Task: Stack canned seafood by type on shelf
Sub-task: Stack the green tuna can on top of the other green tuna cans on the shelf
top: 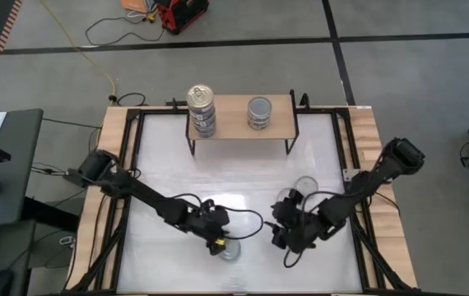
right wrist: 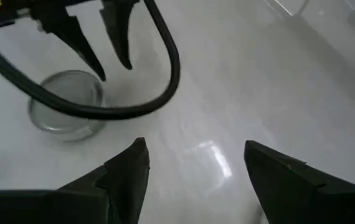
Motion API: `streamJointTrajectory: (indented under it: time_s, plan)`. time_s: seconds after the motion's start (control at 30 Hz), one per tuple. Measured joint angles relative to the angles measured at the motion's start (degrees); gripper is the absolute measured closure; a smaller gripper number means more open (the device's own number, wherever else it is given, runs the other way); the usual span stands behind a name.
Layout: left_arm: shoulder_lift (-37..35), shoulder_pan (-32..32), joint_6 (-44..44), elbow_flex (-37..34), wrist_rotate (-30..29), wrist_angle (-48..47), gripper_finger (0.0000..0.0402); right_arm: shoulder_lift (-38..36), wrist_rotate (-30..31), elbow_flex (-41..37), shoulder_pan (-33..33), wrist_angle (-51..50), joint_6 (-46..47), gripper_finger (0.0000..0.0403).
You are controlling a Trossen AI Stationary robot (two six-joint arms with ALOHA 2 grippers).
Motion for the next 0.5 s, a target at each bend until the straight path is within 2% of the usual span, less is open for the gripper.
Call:
streamJointTrajectory:
  time_s: [0.1,0.2,0.5]
  plan:
    - [0.9,-0.2,0.7,0.4,3.2,1.3,0.0267,-0.1,1.0,0.0,1.4,-2.2,1.2,0.0117]
    - [1.1,-0.2,0.7,0.4,3.7,0.8,0.0270,-0.1,1.3,0.0,1.7,-2.6,1.4,0.0117]
    - [1.5,-0.2,1.1,0.1,6.1,-0.5,0.0309,-0.1,2.5,0.0,0.4,-2.6,1.4,0.0117]
